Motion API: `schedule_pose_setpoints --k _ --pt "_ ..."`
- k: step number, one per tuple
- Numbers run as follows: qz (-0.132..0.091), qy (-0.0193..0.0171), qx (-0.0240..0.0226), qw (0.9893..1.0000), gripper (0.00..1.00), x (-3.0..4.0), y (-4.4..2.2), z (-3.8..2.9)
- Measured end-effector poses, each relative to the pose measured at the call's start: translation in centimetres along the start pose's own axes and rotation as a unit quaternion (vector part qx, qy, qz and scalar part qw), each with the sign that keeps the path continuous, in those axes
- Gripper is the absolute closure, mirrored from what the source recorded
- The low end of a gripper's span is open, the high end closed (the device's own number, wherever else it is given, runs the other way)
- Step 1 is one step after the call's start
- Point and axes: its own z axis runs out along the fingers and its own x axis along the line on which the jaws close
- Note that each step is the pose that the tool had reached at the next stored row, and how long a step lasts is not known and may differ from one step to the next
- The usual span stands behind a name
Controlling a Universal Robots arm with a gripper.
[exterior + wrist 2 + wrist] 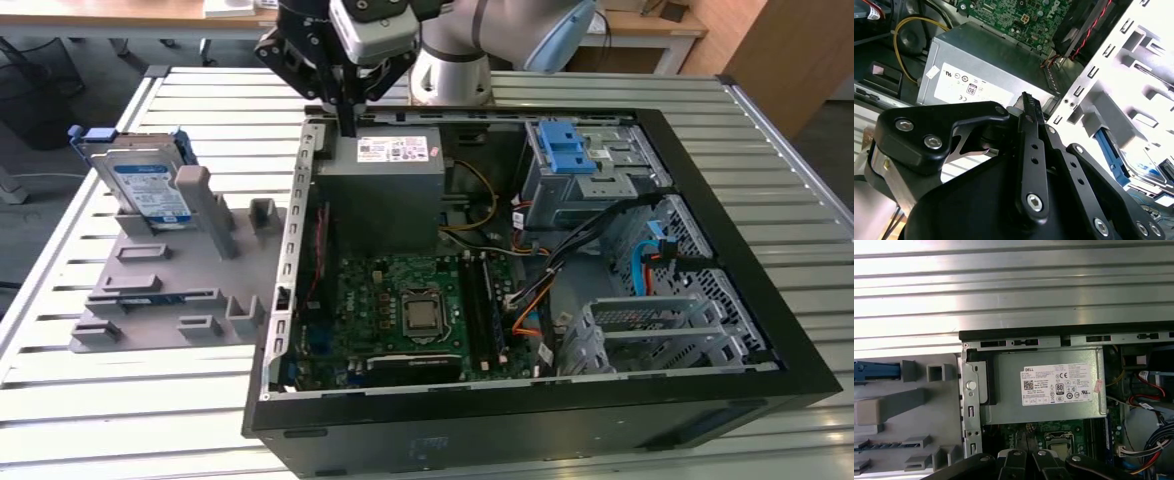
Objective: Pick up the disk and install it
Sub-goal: 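Reach for the disk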
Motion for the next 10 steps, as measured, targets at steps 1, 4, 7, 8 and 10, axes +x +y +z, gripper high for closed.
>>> schedule_pose_setpoints --k 1,4,7,8,10 --pt "0.000 0.0000 0.0000 1.0000 0.89 0.02 0.00 0.01" --pt "0.000 0.0003 0.0000 1.0000 0.89 0.17 -0.02 0.18" --pt "0.000 0.0004 0.0000 1.0000 0.89 0.21 -0.02 0.22" --pt "0.000 0.0005 0.0000 1.0000 0.89 0.22 -0.02 0.24" --pt "0.000 0.0005 0.0000 1.0000 0.89 0.24 -0.03 0.26"
